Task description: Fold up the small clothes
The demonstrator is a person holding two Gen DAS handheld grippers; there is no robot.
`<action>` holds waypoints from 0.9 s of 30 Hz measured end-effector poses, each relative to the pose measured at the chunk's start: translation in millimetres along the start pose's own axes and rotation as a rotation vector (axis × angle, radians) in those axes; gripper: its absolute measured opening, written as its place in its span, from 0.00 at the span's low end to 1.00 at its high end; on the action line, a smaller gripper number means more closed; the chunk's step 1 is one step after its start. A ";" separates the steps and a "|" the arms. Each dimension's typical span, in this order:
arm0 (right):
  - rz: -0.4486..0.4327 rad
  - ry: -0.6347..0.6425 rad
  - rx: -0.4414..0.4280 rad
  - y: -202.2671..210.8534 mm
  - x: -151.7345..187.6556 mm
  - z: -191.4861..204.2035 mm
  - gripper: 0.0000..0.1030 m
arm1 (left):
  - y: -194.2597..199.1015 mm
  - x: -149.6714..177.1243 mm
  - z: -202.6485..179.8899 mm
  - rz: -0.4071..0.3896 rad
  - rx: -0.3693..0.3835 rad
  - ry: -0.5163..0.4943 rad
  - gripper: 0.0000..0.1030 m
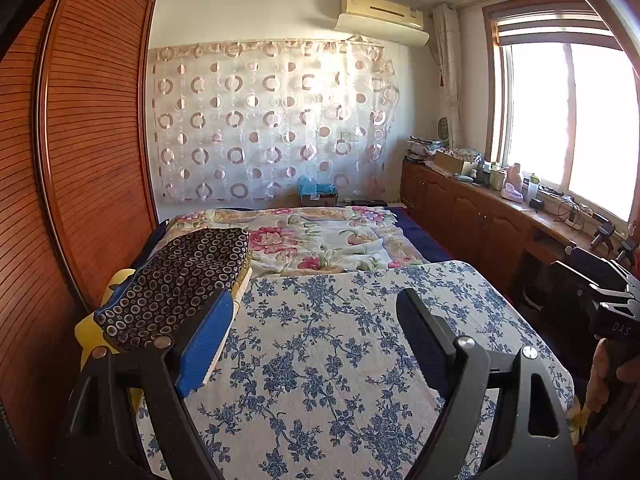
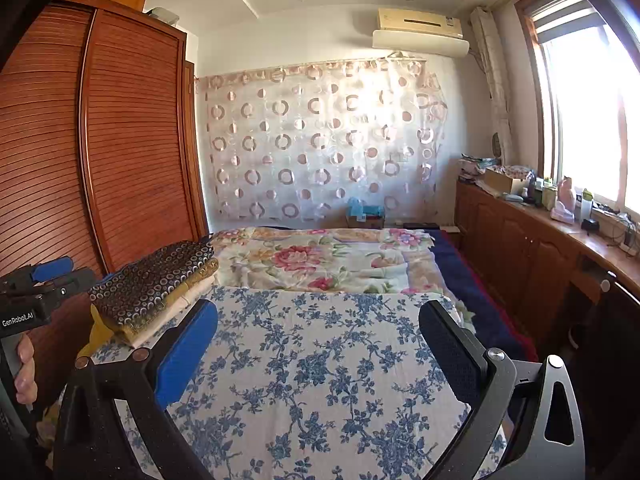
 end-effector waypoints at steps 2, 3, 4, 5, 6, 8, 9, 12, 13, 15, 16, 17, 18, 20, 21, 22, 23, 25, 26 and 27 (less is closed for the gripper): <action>-0.001 0.000 -0.001 0.0 -0.3 -0.1 0.98 | -0.2 0.1 -0.1 0.001 0.000 0.001 0.82; -0.001 -0.001 0.000 -0.1 -0.3 0.1 0.98 | 0.0 0.0 0.1 0.000 0.000 0.000 0.82; 0.000 -0.001 0.000 0.0 0.2 0.1 0.98 | 0.0 0.0 0.1 0.001 0.000 0.000 0.82; -0.001 -0.001 0.001 0.1 0.2 0.3 0.98 | 0.1 -0.2 0.2 0.000 0.000 0.000 0.82; -0.001 0.000 0.001 0.1 0.0 0.2 0.98 | 0.1 -0.2 0.2 0.000 0.000 0.000 0.82; -0.002 0.000 0.002 0.0 0.1 0.1 0.98 | 0.0 -0.4 0.2 0.000 0.000 0.000 0.82; -0.002 0.000 0.001 -0.1 0.0 -0.5 0.98 | 0.0 -0.4 0.3 0.000 0.000 0.000 0.82; -0.002 0.001 -0.001 -0.2 0.0 -1.4 0.98 | 0.0 -0.4 0.4 0.000 0.000 0.000 0.82; -0.002 0.001 0.000 -0.1 0.1 -1.4 0.98 | -0.4 -0.3 0.1 0.000 0.000 0.000 0.82; -0.001 -0.001 -0.001 -0.2 -0.1 -1.6 0.98 | 0.1 -0.5 0.3 0.000 0.001 0.000 0.82; -0.001 -0.001 0.000 -0.2 0.1 -1.6 0.98 | 0.1 -0.6 0.3 0.000 0.000 -0.001 0.82; -0.001 0.000 -0.001 -0.2 0.1 -1.7 0.98 | 0.1 -0.7 0.4 0.000 0.000 0.000 0.82; -0.002 0.000 -0.001 0.0 -0.2 -1.4 0.98 | 0.1 -0.7 0.3 0.000 0.000 0.001 0.82; -0.001 0.001 -0.003 -0.3 -0.3 -1.9 0.98 | 0.1 -0.6 0.3 0.000 0.000 0.000 0.82; -0.001 0.001 -0.004 -0.5 -0.6 -1.8 0.98 | 0.2 -0.7 0.3 0.000 0.000 0.000 0.82; -0.001 0.001 -0.004 -0.5 -1.1 -1.8 0.98 | 0.2 -0.7 0.3 0.000 0.000 0.000 0.82; -0.001 0.002 -0.007 -0.9 -0.6 -3.4 0.98 | 0.2 -0.8 0.2 0.000 0.000 0.000 0.82; -0.002 0.000 -0.007 -1.1 -1.4 -3.8 0.98 | 0.1 -0.9 0.2 0.000 0.000 -0.001 0.82; -0.002 0.000 -0.006 -1.2 -1.8 -4.1 0.98 | -0.3 0.0 -0.7 0.000 0.000 -0.001 0.82; -0.002 0.001 -0.006 -1.3 -1.6 -4.6 0.98 | -0.4 0.0 -0.8 0.000 0.001 -0.001 0.82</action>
Point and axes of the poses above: each gripper's, at about its wrist camera, not at the fingertips, and y roughly against the way its jaws point, z to its left, x to its underside, the point moved 9 cm from there along -y, roughly the way its jaws point, and after that the axes turned 9 degrees about -y, right-handed, at the moved point
